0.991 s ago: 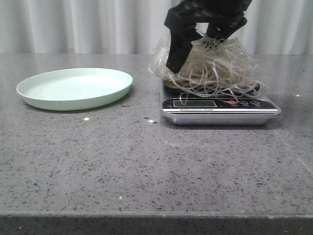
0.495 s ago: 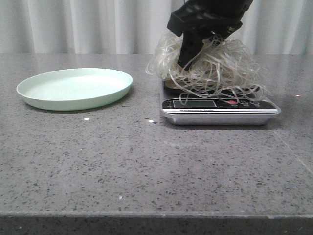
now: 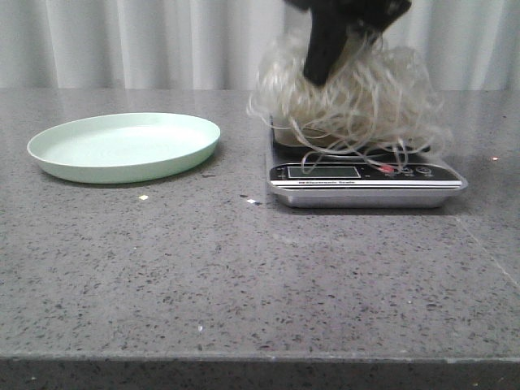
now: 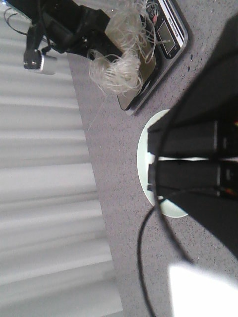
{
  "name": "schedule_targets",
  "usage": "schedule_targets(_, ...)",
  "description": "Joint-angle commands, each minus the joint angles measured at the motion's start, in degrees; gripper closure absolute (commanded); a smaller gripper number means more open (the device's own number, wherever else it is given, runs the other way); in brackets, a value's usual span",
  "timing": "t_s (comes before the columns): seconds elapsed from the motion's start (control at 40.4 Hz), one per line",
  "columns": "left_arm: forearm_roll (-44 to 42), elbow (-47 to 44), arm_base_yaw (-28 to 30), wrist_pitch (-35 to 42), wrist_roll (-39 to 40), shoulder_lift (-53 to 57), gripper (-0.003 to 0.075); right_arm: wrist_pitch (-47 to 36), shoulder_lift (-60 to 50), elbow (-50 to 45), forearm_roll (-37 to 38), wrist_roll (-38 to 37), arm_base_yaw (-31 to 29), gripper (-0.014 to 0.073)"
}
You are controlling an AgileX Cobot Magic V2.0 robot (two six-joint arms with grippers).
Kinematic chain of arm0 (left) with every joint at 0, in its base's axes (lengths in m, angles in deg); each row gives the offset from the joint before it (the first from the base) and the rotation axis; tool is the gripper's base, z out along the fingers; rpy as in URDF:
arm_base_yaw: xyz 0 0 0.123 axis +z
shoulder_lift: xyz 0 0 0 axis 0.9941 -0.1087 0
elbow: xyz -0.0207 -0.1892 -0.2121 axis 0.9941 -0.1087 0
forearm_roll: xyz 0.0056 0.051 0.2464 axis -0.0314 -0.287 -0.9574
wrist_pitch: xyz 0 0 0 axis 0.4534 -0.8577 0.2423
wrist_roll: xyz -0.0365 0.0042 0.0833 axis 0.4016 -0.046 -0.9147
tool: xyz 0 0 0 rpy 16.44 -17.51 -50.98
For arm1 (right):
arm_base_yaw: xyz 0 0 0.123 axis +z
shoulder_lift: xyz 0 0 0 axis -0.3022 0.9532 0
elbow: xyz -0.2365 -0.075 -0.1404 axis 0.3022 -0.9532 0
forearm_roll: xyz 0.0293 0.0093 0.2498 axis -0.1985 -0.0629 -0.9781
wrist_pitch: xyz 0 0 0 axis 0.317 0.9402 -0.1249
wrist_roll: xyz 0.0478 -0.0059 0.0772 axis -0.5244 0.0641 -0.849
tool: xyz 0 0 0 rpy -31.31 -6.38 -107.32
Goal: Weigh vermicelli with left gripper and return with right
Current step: 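Lift the vermicelli with the right gripper and carry it over the plate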
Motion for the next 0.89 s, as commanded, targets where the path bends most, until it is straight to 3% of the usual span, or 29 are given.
schedule_targets(0.0, -0.37, 1.41, -0.11, 4.59, 0.5, -0.6, 0.0584, -0.45, -4.3, 5.72, -0.29, 0.19, -0.02, 0.0442)
schedule_targets(0.223, -0.37, 1.41, -0.11, 4.59, 0.5, -0.6, 0.0584, 2.97, -4.36, 16.22, -1.14, 0.19, -0.02, 0.0442)
schedule_targets(0.396, -0.37, 1.41, -0.11, 4.59, 0.5, -0.6, 0.0584, 2.09, -4.15, 23.01, -7.04, 0.19, -0.02, 0.0442)
schedule_targets(0.52, -0.37, 1.41, -0.11, 4.59, 0.5, -0.6, 0.0584, -0.83, -3.76, 25.01, -11.55, 0.19, 1.34, 0.0442)
schedule_targets(0.867, -0.37, 1.41, -0.11, 4.63, 0.5, -0.6, 0.0584, -11.25, 3.75, 26.3, -11.76, 0.19, 10.64, 0.0442)
